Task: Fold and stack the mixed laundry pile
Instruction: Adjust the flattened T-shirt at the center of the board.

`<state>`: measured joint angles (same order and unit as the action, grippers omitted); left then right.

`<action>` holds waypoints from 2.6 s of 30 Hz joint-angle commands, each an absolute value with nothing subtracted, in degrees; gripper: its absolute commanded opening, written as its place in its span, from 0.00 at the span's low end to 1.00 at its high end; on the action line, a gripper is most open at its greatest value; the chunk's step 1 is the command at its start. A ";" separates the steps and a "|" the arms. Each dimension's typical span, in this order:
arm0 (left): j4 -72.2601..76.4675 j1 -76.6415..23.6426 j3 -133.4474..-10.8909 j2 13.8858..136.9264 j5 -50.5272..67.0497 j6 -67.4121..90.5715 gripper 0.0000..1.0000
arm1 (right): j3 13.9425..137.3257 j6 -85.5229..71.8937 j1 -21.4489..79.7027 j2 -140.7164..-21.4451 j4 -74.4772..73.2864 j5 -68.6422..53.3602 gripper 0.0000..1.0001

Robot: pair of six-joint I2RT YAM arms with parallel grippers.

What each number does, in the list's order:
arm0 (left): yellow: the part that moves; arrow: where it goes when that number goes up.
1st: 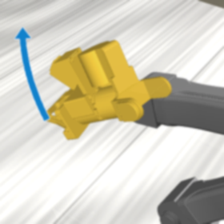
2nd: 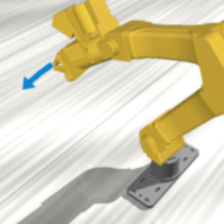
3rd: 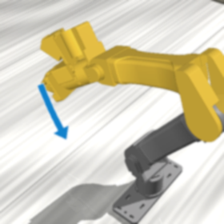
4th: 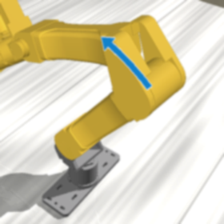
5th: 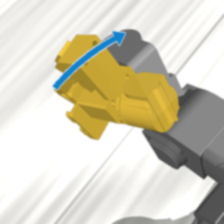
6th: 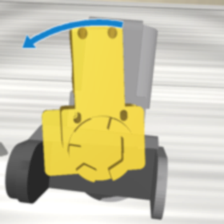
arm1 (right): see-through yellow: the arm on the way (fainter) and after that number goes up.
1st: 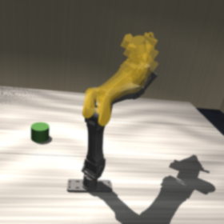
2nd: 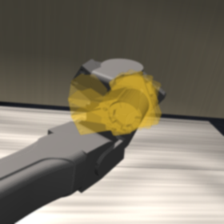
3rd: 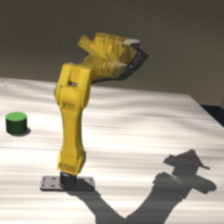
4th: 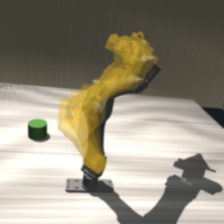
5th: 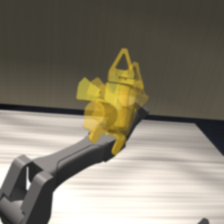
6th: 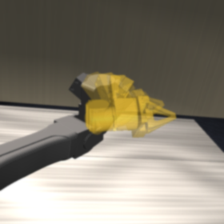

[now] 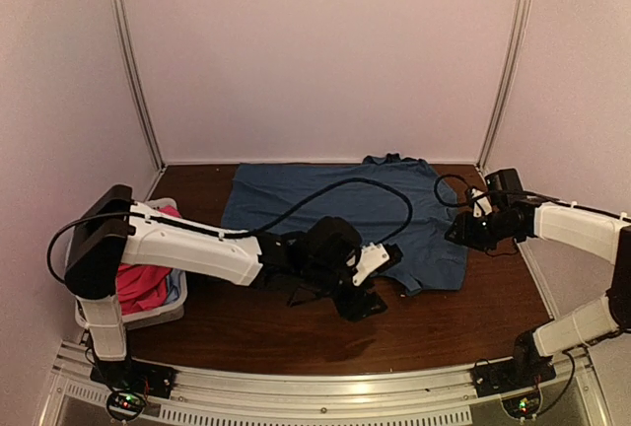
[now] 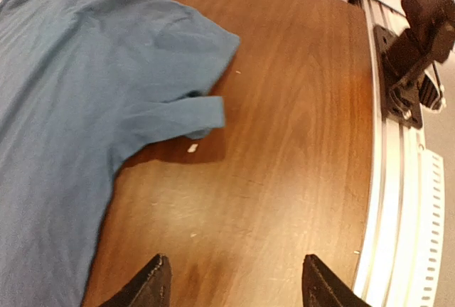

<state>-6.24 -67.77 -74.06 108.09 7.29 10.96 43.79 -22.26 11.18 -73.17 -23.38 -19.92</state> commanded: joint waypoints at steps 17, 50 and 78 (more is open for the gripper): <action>17.28 -70.24 -85.07 132.93 7.76 9.30 0.56 | 48.92 -21.36 5.54 -91.28 -9.10 -25.26 0.39; 13.61 -72.02 -84.65 126.38 1.64 10.83 0.27 | 54.03 -18.90 5.27 -99.78 -10.27 -23.10 0.35; 9.65 -72.15 -105.51 147.02 -14.03 11.32 0.20 | 52.81 -18.22 5.36 -101.66 -10.03 -22.55 0.32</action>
